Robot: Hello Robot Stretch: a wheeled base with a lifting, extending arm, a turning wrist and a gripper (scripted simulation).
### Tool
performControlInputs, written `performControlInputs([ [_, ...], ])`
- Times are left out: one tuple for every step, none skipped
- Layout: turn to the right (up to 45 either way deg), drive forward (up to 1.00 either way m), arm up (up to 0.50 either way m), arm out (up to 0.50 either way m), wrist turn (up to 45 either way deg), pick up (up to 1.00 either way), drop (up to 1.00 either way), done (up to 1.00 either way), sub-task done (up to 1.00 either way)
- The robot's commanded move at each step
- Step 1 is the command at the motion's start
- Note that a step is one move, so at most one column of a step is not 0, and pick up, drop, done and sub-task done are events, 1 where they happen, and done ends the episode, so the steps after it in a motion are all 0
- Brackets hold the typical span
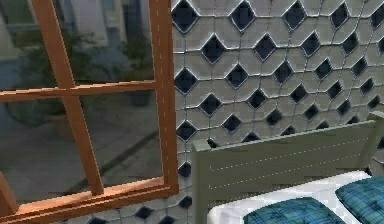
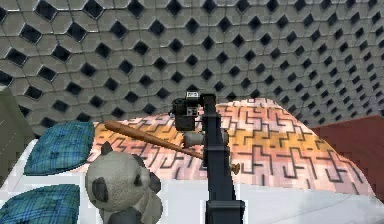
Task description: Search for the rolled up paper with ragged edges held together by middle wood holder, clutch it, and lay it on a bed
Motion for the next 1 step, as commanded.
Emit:
performControlInputs([
  [0.0, 0.00, 0.00, 0.00, 0.0, 0.00, 0.00, 1.00, 0.00],
])
